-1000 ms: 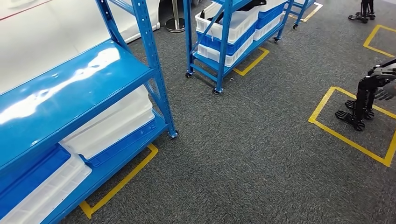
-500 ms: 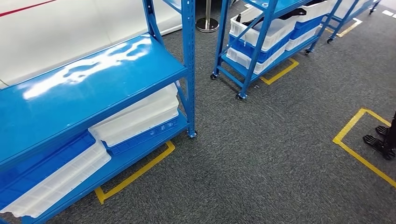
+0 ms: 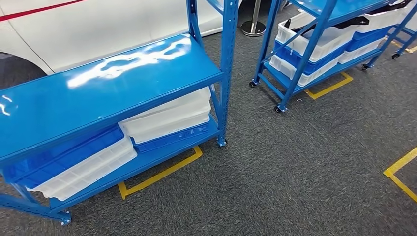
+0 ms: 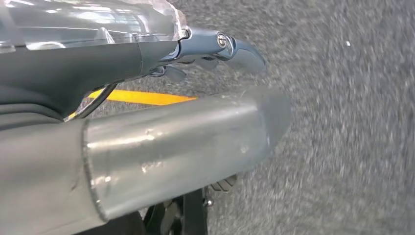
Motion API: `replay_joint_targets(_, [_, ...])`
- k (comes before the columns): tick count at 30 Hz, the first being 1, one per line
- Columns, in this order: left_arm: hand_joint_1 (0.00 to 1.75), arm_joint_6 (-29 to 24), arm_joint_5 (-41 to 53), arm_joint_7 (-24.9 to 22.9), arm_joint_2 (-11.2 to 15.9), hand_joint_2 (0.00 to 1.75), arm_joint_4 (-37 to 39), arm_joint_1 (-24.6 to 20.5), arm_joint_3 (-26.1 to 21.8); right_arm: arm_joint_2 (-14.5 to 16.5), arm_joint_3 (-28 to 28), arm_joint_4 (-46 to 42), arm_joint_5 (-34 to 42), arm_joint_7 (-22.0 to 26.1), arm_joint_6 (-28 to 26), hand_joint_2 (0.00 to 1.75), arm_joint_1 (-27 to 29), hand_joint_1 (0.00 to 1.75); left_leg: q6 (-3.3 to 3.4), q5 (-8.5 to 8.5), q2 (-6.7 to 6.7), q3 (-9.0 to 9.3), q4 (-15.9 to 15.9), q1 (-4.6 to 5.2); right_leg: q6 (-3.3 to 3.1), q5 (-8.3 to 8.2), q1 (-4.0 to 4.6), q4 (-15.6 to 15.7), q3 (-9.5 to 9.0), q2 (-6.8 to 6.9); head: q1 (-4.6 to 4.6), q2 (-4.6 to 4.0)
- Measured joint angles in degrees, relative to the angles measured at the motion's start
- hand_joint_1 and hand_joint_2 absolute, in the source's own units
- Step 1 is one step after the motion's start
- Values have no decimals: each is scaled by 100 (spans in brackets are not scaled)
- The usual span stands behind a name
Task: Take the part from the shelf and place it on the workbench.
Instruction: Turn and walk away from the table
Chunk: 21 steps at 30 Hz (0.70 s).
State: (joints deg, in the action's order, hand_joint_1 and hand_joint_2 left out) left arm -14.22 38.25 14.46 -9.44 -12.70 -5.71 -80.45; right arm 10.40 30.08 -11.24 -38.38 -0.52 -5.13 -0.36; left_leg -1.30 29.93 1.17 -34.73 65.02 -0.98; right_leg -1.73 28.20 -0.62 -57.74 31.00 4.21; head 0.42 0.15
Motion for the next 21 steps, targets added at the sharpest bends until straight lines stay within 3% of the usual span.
replay_joint_targets(2, [0,0,-2,-1,5,0,-1,-11,-2,1,0,-1,-1,0,0,0,-2,0,49,-226,162,330,-639,28,59,42,20,-31,-24,97,1,0])
replay_joint_targets(3, [0,0,-3,-1,6,0,-2,-17,-3,1,0,-1,-1,0,1,0,-3,0,84,-241,193,378,-753,45,88,54,31,-42,-32,136,2,0])
replay_joint_targets(5, [0,0,-5,-2,6,0,-2,-9,-4,1,0,-2,-3,0,0,0,-14,0,163,-245,97,359,-768,61,148,63,39,-38,-57,210,2,0])
replay_joint_targets(6, [0,-1,-7,-3,5,0,-2,0,-5,-1,0,-2,-3,0,0,0,-20,0,197,-257,51,364,-786,53,182,88,27,-55,-72,181,2,0])
replay_joint_targets(8, [0,-1,-8,-3,4,0,-2,8,-6,-3,0,-2,-5,1,1,0,-27,0,272,-293,-44,390,-827,27,236,307,3,-332,24,-56,5,0])
replay_joint_targets(10, [0,1,-13,-4,3,0,-2,-5,-7,-7,1,-2,-7,1,2,0,-18,0,319,-315,-143,383,-832,32,254,701,-8,-1050,366,-320,9,0])
replay_joint_targets(11, [0,1,-15,-7,3,0,-2,-11,-7,-9,2,-2,-9,0,4,0,-13,0,329,-321,-206,374,-830,40,255,842,-8,-1427,557,-365,9,0])
replay_joint_targets(12, [0,1,-17,-10,3,0,-2,-12,-7,-10,2,-2,-11,0,5,0,-9,0,334,-324,-274,370,-827,47,252,882,-7,-1661,686,-382,8,0])
replay_joint_targets(13, [0,1,-17,-14,4,0,-2,-11,-7,-10,2,-2,-13,0,7,0,-7,0,334,-324,-352,372,-823,51,243,791,-7,-1668,711,-393,8,0])
replay_joint_targets(14, [0,1,-19,-17,4,0,-2,-9,-7,-10,2,-2,-14,0,8,0,-5,0,332,-323,-431,379,-817,53,226,602,-7,-1459,632,-415,8,0])
replay_joint_targets(16, [0,2,-22,-21,-2,0,-2,-12,-7,-14,2,-2,-15,0,7,0,-6,0,312,-314,-583,384,-796,59,165,163,-8,-657,291,-638,8,0])
replay_joint_targets(17, [0,3,-24,-21,-5,0,-2,-16,-7,-17,2,-2,-15,0,7,0,-7,0,291,-310,-651,372,-783,60,140,37,-9,-343,161,-760,9,0])
replay_joint_targets(19, [0,4,-25,-22,-11,0,-2,-16,-8,-25,2,-2,-15,-1,7,0,-13,0,221,-313,-765,329,-773,42,108,-7,12,-104,72,-878,8,0])
replay_joint_targets(20, [0,3,-25,-22,-9,0,-2,-7,-9,-24,2,-2,-15,-1,8,0,-18,0,178,-321,-822,309,-782,35,93,-19,11,-80,64,-807,8,0])
replay_joint_targets(21, [0,2,-26,-23,-4,0,-3,2,-10,-20,3,-2,-15,-1,9,0,-21,0,146,-304,-788,291,-761,28,69,-31,6,-48,45,-735,8,0])
